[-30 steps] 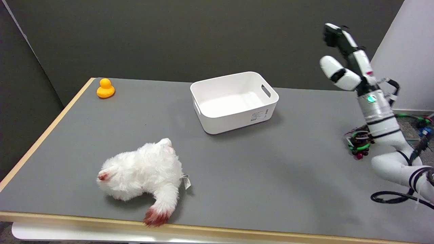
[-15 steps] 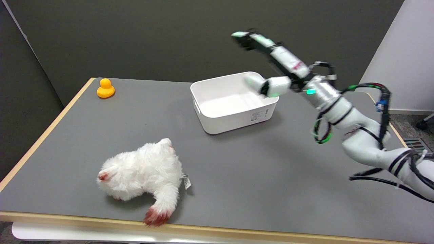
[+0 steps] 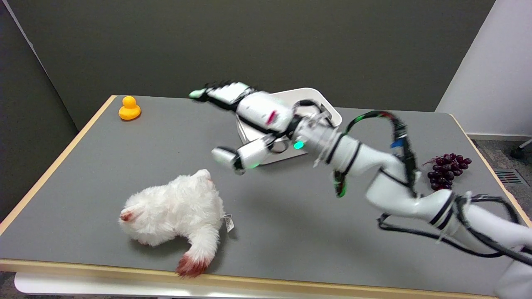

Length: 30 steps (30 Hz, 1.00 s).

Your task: Pick up the plush toy.

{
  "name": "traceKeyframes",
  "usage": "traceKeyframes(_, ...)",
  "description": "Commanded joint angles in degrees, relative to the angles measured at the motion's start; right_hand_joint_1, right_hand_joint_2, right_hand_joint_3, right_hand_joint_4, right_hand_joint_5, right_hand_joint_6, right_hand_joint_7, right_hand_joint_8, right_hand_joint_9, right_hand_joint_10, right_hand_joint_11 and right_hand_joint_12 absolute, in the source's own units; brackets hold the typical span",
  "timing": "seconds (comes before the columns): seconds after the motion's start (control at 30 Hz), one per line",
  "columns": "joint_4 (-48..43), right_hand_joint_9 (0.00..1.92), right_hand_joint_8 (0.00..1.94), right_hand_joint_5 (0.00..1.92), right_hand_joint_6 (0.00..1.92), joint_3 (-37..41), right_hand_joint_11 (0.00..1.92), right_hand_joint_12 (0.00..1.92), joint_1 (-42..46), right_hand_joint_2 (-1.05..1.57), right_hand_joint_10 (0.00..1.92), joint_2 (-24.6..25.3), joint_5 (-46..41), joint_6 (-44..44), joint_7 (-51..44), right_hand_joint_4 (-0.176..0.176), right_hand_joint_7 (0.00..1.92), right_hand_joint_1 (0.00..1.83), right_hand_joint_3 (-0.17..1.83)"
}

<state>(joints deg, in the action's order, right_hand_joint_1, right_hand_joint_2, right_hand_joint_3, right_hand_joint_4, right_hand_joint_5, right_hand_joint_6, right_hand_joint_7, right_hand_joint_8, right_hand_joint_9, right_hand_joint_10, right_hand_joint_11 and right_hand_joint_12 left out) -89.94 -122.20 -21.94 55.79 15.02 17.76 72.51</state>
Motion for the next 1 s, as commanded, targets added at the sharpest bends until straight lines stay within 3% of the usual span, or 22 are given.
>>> traceKeyframes(0.03,5.2,0.07,0.33,0.08,0.34,-13.8,0.0,1.11,-2.2,0.62,0.68,20.6,18.2,-16.5,-0.9,-0.016,0.13,0.57,0.97)
traceKeyframes(0.43,12.6,0.09,0.28,0.09,0.3,-15.3,0.0,1.17,-4.8,0.63,0.71,24.0,14.4,-17.6,-0.8,-0.021,0.17,0.6,0.87)
traceKeyframes(0.53,15.5,0.08,0.33,0.07,0.34,-15.3,0.0,1.14,-4.8,0.61,0.7,24.8,13.4,-17.4,-0.9,-0.024,0.14,0.53,0.96)
traceKeyframes(0.6,17.2,0.09,0.29,0.09,0.31,-15.3,0.0,1.18,-4.8,0.63,0.71,25.1,12.0,-17.4,-0.8,-0.022,0.16,0.58,0.89)
traceKeyframes(0.8,22.8,0.09,0.29,0.09,0.3,-15.1,0.0,1.2,-4.2,0.63,0.71,24.4,7.8,-17.2,-0.9,-0.022,0.17,0.58,0.87)
traceKeyframes(1.0,20.7,0.08,0.29,0.09,0.3,-14.3,0.0,1.22,-1.7,0.63,0.72,21.4,7.7,-18.0,-1.3,-0.022,0.16,0.57,0.86)
